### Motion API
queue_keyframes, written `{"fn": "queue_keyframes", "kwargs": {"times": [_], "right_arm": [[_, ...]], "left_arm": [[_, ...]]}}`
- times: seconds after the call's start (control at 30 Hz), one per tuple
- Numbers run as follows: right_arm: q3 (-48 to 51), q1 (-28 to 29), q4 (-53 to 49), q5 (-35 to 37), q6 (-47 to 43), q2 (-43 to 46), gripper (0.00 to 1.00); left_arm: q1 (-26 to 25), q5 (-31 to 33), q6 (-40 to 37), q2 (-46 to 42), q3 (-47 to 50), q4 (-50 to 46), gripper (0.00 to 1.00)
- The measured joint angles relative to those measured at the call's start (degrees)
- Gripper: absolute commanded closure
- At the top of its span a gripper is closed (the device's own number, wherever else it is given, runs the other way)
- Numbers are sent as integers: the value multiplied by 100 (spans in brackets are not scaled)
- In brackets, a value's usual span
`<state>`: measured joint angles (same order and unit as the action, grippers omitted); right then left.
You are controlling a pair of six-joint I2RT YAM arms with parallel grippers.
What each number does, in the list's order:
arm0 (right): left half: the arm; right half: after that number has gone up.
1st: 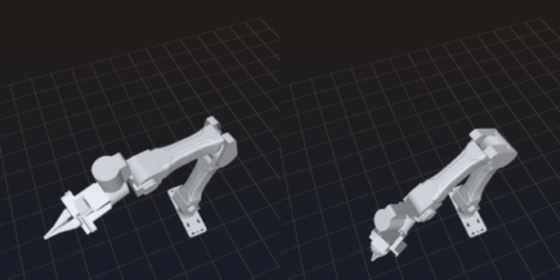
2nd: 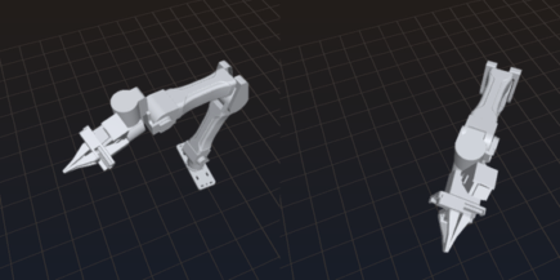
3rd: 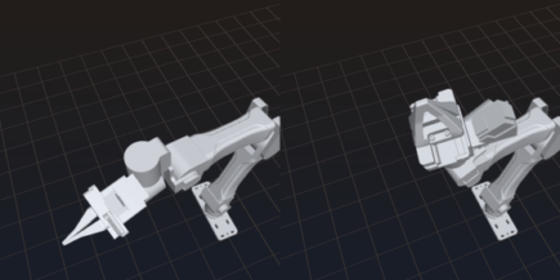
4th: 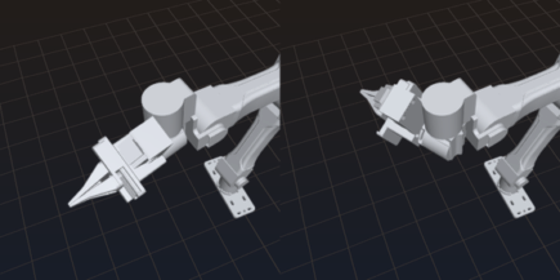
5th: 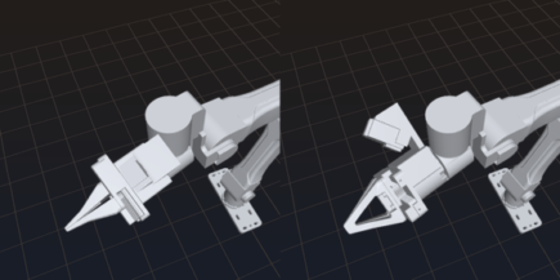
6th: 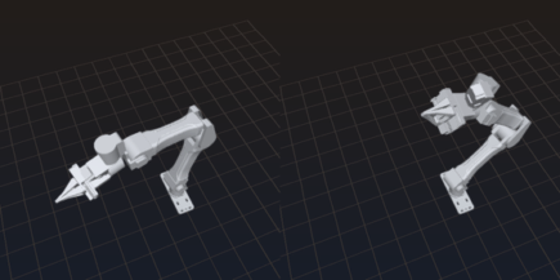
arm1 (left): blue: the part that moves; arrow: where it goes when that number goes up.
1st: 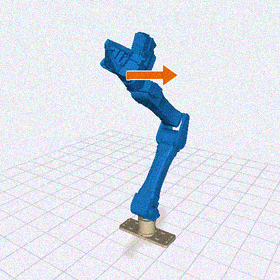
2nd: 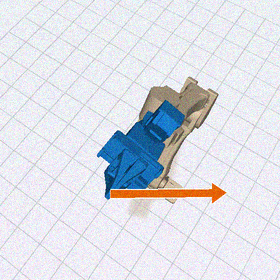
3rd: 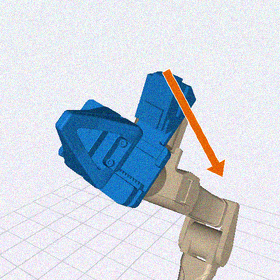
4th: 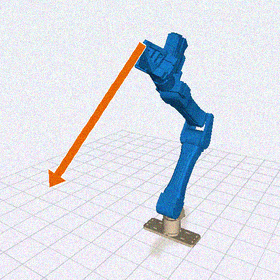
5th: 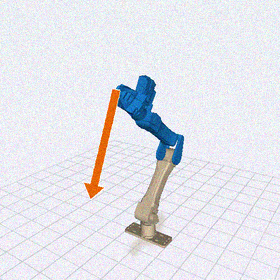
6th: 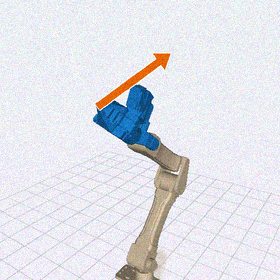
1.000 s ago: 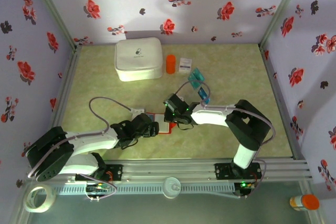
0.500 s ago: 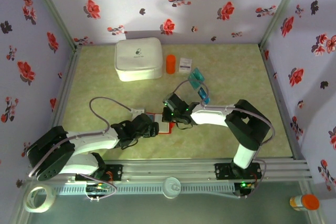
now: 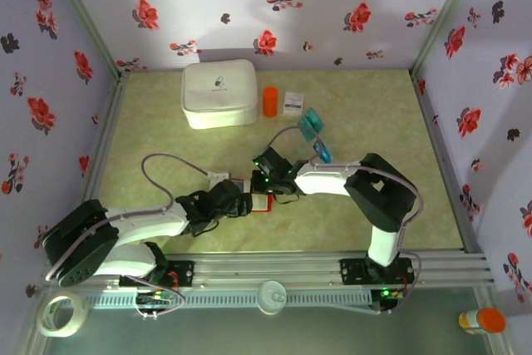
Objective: Put the credit cards into the card holder
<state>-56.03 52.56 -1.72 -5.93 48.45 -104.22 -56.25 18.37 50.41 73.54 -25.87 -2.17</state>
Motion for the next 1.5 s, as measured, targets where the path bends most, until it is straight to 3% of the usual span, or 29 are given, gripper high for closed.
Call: {"fn": "queue_keyframes", "kwargs": {"times": [0.53, 1.0, 1.1, 1.4, 1.5], "right_arm": [[-2, -2, 22, -37, 15, -11, 96], [-2, 4, 151, -142, 111, -55, 96], [-2, 4, 153, -162, 129, -55, 95], [-2, 4, 151, -208, 136, -55, 93], [-2, 4, 151, -232, 155, -55, 91]], "left_arm": [[-2, 2, 0, -442, 173, 96, 0], [-116, 61, -24, 4, 227, 542, 1], [-125, 63, -20, 13, 240, 608, 7], [-162, 114, -7, 83, 354, 793, 36], [-162, 140, -13, 103, 356, 804, 38]]}}
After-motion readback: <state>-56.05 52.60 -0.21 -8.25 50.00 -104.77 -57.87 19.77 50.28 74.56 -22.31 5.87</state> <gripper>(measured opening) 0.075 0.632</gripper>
